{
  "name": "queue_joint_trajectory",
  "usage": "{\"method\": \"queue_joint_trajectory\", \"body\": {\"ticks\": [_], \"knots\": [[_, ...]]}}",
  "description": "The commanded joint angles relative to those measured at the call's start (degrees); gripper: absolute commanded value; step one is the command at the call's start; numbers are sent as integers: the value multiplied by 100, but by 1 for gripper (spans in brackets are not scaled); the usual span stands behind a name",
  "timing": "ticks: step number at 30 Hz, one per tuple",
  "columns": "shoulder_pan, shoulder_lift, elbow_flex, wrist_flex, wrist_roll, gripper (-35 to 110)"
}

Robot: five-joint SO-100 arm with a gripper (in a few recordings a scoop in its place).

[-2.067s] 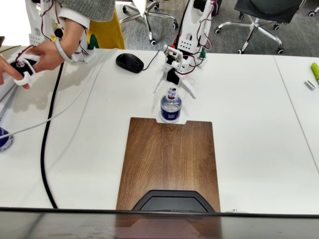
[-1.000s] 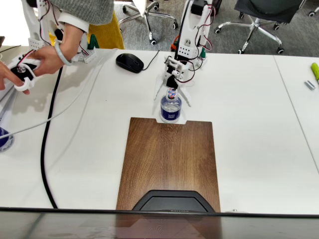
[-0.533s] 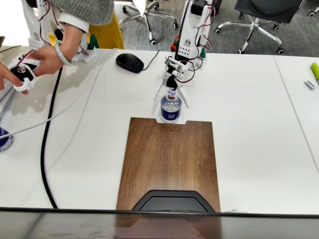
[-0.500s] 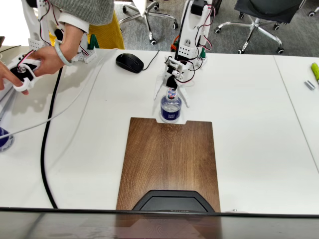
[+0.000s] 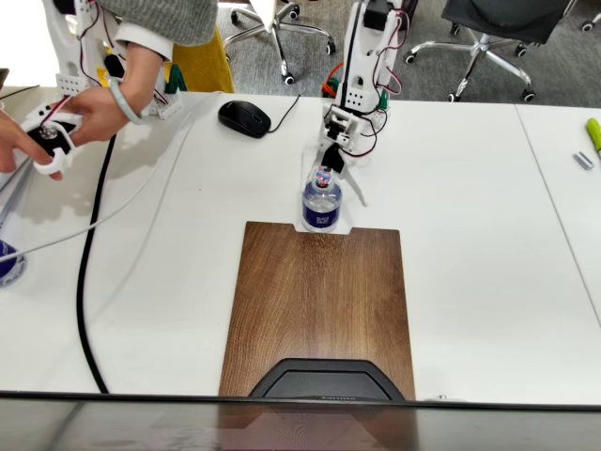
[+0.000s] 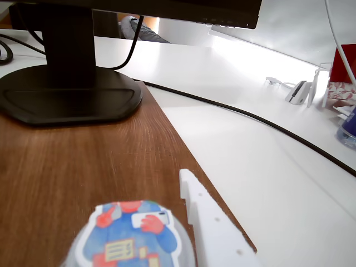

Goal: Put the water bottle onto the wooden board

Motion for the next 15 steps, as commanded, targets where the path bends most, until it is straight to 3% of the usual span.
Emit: {"method": "queue_joint_trajectory", "body": {"ticks": [1, 15], "knots": [[-44, 132, -53, -62, -97, 50], [255, 272, 308, -53, -176, 50]]}}
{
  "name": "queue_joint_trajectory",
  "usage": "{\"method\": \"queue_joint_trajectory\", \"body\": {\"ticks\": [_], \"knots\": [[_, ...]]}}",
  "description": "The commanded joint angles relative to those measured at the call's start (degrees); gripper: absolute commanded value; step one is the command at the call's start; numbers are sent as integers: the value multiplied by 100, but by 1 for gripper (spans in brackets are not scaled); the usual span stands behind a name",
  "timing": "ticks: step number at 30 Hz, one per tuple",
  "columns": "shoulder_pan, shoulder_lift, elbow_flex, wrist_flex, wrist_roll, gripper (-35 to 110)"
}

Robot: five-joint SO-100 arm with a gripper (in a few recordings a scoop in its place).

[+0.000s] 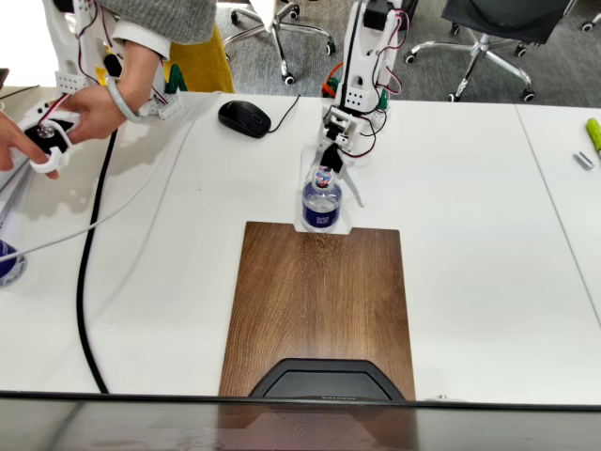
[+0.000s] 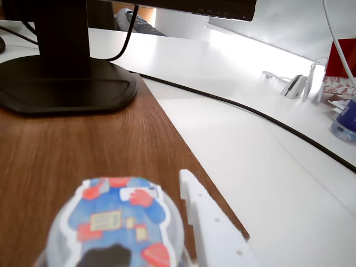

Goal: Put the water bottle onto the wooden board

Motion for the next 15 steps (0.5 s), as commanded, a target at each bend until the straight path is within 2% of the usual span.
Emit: {"method": "queue_joint_trajectory", "body": {"ticks": [1, 11, 15], "knots": [[167, 281, 105, -53, -97, 50], [158, 325, 105, -35, -114, 47], [123, 325, 97, -26, -229, 42]]}}
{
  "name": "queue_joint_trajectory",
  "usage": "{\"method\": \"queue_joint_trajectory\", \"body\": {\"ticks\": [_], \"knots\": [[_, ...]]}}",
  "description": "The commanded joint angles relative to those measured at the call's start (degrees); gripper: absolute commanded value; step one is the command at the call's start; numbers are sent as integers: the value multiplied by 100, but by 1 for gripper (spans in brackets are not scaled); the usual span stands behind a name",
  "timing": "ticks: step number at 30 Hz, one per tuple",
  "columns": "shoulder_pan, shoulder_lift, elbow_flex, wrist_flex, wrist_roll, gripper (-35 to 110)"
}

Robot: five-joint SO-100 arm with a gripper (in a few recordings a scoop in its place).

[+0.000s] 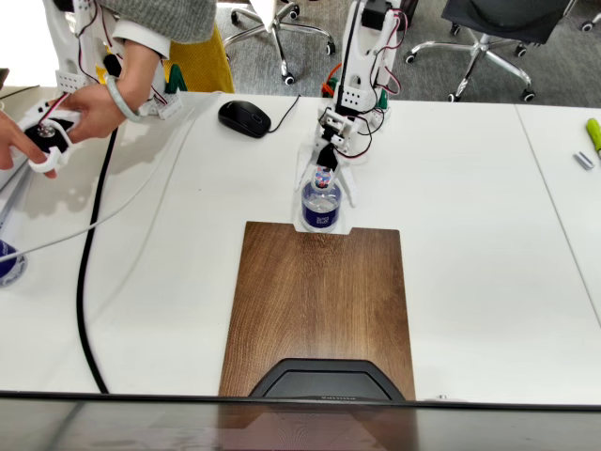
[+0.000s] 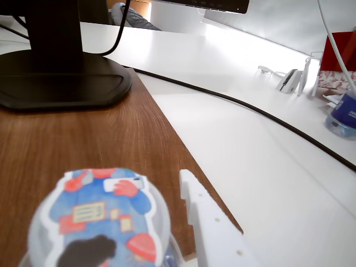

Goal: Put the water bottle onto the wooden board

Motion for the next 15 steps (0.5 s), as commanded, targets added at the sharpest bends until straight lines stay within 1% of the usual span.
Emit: {"method": "queue_joint_trajectory", "body": {"ticks": [1, 7, 8, 15], "knots": [[26, 325, 70, -26, -220, 39], [-9, 308, 70, -18, -606, 3], [-9, 308, 79, -18, -606, 0], [-44, 325, 79, 0, -642, 0]]}}
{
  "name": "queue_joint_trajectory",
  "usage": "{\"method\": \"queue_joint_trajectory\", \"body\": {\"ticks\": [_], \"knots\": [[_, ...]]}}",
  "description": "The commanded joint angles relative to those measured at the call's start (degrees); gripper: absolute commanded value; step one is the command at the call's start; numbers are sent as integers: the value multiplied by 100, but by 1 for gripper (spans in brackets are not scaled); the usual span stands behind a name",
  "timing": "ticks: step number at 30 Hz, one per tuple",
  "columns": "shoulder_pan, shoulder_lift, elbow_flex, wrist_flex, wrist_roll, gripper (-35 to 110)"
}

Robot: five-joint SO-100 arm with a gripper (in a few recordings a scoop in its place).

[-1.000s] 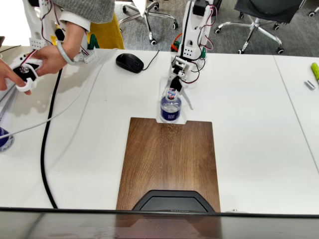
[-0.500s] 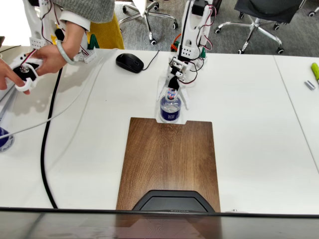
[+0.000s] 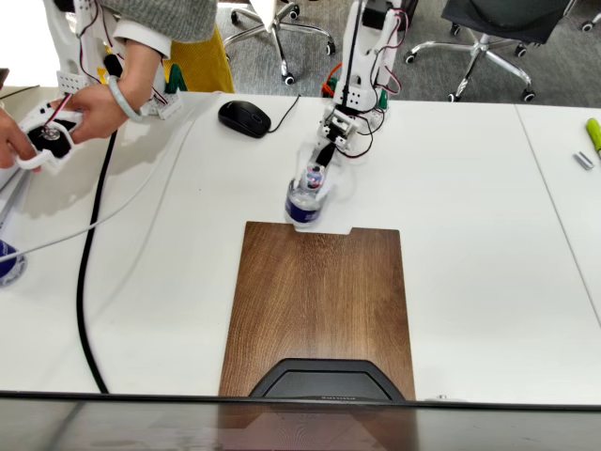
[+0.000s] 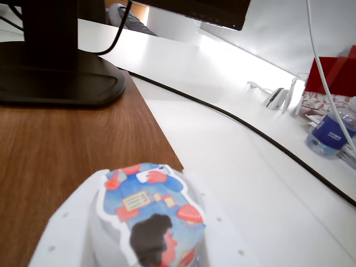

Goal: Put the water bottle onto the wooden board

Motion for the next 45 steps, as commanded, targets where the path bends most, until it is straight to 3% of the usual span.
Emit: {"method": "queue_joint_trajectory", "body": {"ticks": [1, 13, 40, 45], "knots": [[-35, 316, 97, 9, -53, 0], [-44, 1213, 105, 782, 158, 0], [-483, 6135, 123, 5572, 510, 0], [-536, 6697, 308, 5941, 492, 0]]}}
